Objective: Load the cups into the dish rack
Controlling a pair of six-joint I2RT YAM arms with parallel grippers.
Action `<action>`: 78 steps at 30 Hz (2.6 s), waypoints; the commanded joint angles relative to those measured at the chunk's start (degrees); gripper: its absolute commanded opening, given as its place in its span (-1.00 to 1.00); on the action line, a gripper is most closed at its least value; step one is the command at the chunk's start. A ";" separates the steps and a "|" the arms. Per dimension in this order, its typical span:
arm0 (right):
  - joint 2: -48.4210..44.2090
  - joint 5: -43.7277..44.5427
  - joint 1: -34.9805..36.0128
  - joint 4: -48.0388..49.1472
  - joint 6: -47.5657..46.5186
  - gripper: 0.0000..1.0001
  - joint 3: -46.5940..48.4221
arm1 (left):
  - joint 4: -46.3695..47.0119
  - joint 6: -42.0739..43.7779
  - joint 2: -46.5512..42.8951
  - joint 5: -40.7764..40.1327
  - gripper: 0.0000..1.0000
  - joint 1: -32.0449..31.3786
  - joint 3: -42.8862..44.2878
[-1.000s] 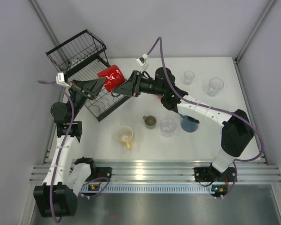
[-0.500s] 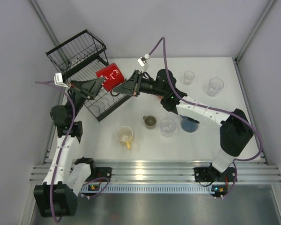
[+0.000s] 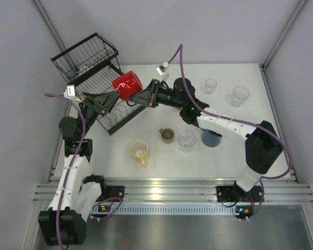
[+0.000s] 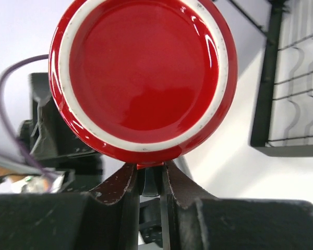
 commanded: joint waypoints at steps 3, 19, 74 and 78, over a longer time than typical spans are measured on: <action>-3.61 8.45 -0.75 -8.07 -11.36 -1.00 8.24 | -21.44 14.24 -4.81 -5.42 0.52 -0.11 5.36; 10.00 27.52 1.00 -28.98 -32.19 -1.00 28.69 | -61.26 31.04 -6.05 -25.79 0.89 -0.11 16.00; 44.64 45.47 5.40 -38.41 -51.89 -0.90 55.62 | -73.33 30.00 -15.37 -33.03 0.93 -1.07 10.20; 44.55 45.20 5.22 -38.85 -52.07 -0.76 55.53 | -73.24 29.74 -15.19 -33.20 0.93 -1.07 10.03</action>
